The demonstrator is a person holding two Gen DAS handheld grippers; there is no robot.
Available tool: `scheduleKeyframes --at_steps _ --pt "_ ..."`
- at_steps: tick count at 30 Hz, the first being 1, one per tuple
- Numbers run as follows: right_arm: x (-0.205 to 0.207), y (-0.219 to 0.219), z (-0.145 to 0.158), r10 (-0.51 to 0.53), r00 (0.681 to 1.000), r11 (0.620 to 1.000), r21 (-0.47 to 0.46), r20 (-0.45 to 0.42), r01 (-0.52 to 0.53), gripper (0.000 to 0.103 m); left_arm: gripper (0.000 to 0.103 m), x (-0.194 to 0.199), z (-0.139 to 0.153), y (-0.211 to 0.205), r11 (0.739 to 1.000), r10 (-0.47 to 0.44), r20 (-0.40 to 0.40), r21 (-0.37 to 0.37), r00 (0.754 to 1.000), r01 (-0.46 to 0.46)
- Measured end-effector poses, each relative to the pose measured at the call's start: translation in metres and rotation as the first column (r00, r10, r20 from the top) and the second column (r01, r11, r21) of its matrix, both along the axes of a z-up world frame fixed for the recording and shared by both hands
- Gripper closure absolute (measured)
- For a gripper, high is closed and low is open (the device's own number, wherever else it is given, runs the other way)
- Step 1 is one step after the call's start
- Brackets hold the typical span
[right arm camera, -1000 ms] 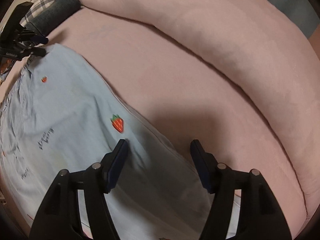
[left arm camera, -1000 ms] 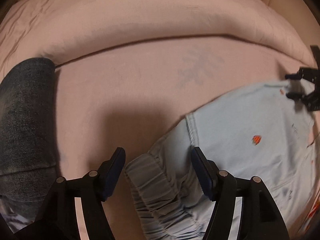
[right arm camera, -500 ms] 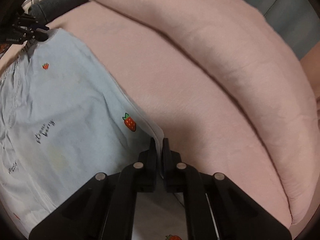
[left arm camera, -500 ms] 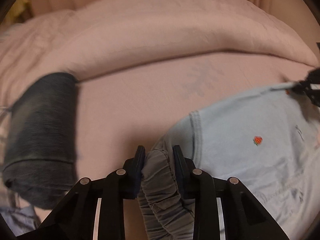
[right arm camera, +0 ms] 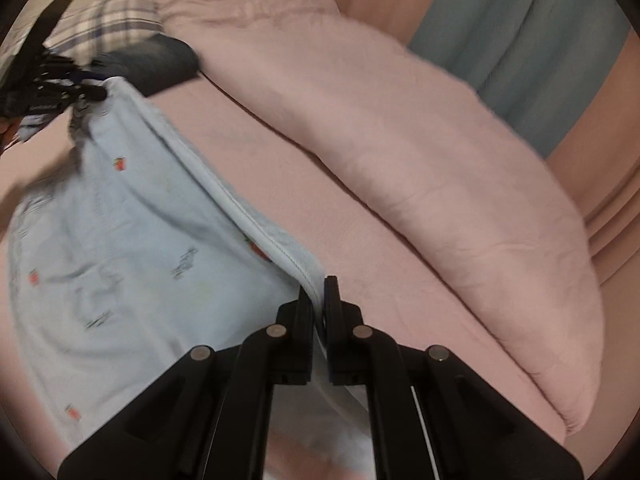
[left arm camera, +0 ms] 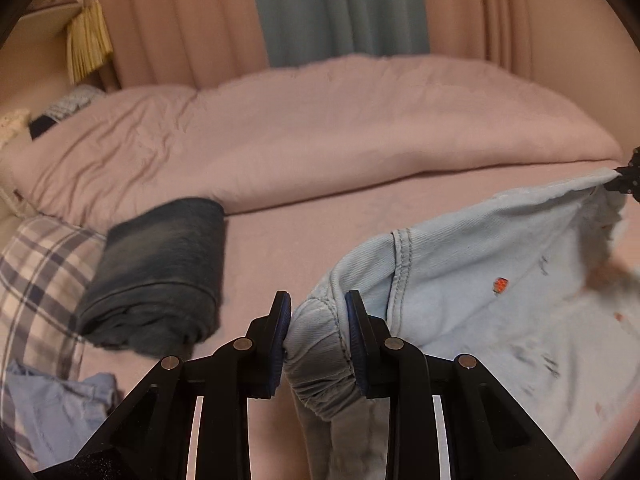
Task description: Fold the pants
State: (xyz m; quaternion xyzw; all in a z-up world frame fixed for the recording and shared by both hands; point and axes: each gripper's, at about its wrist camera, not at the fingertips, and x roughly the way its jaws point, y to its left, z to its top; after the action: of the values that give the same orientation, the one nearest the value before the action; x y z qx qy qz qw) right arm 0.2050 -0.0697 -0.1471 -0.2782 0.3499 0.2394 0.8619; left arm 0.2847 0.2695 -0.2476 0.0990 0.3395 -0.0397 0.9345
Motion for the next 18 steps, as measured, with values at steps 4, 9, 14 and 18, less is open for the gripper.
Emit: scheduleKeyframes --at_steps 4,9,14,18 --pt "-0.064 -0.027 0.023 0.056 0.997 0.998 0.02 0.05 -0.057 0.098 0.075 -0.065 0.032 -0.013 0.998 -0.056 0.053 0.02 0.997 0.055" --pt "-0.124 -0.059 0.019 0.141 0.988 0.988 -0.069 0.057 -0.137 0.098 0.075 -0.119 0.029 -0.019 0.995 -0.088 -0.003 0.044 0.996 0.089" --pt "-0.186 -0.057 -0.036 0.2 0.98 0.964 -0.174 -0.022 -0.201 0.098 0.074 -0.148 -0.013 -0.057 0.952 -0.124 -0.047 0.276 0.991 0.132" --pt "-0.21 -0.053 -0.074 0.217 0.975 0.936 -0.274 -0.053 -0.223 0.097 0.074 -0.146 -0.028 -0.081 0.92 -0.13 -0.033 0.369 0.991 0.133"
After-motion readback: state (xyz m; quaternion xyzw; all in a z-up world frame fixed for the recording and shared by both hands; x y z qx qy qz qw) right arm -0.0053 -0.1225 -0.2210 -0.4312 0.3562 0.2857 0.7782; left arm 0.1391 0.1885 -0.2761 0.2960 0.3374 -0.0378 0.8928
